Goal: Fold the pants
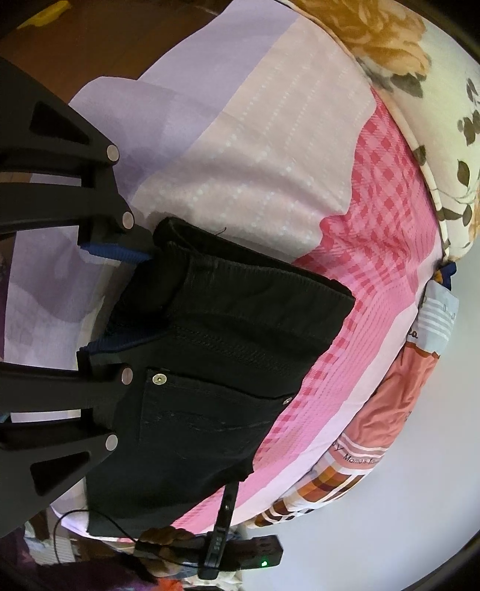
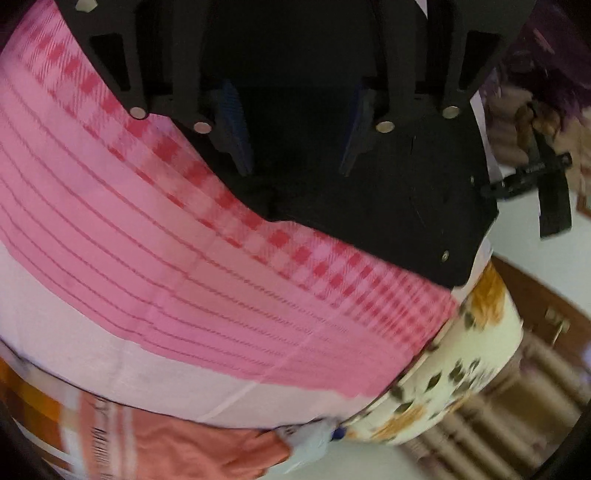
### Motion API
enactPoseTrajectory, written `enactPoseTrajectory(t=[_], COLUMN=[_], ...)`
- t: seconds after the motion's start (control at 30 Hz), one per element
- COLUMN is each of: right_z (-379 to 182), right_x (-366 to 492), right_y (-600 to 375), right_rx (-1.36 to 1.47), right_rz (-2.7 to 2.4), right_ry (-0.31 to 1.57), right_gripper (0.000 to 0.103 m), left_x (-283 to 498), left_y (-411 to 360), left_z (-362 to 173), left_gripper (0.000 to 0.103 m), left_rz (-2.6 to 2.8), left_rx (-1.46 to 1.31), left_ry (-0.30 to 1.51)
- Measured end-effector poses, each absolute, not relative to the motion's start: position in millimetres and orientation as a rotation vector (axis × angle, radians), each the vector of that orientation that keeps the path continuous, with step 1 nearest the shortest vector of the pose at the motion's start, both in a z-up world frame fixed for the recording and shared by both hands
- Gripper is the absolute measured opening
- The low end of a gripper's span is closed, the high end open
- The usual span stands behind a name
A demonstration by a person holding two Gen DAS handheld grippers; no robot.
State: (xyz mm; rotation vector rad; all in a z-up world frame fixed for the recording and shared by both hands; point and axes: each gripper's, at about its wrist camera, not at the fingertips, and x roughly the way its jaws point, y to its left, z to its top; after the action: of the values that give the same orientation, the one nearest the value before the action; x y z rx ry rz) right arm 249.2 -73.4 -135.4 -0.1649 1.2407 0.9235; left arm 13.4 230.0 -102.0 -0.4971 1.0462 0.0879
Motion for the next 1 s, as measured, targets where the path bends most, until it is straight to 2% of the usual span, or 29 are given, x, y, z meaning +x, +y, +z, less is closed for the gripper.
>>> enactPoseTrajectory(t=[0.2,0.27,0.3,0.57,0.67,1.0], right_z=[-134.2,-131.5,-132.1,-137.9,-130.6,-136.1], right_x=[247.9,248.1,250.3,257.6,267.1,256.9], right_y=[-65.3,-68.6,-69.1,-52.3,-56.8,-49.2], right_rx=[-0.249,-0.292,-0.343,-0.486,-0.481,-0.469], right_rz=[1.01,1.016,0.994,1.029,1.018,1.103], right_ry=[1.226,1.206,1.192,1.219,1.204,1.25], right_gripper=[0.037,0.019,0.016,0.02,0.025,0.026], left_x=[13.6,13.0,12.9,15.8,15.3,15.8], left_y=[226.7,225.6,224.8,219.3,217.8,213.7], left_z=[-102.4,-102.6,-102.6,-102.2,-101.8,-101.7], left_gripper=[0.041,0.043,0.044,0.05,0.051,0.056], left_rz=[0.081,0.075,0.074,0.068,0.066,0.059], left_rx=[-0.467,-0.463,-0.463,-0.428,-0.421,-0.395], left_ry=[1.043,1.039,1.037,1.041,1.041,1.042])
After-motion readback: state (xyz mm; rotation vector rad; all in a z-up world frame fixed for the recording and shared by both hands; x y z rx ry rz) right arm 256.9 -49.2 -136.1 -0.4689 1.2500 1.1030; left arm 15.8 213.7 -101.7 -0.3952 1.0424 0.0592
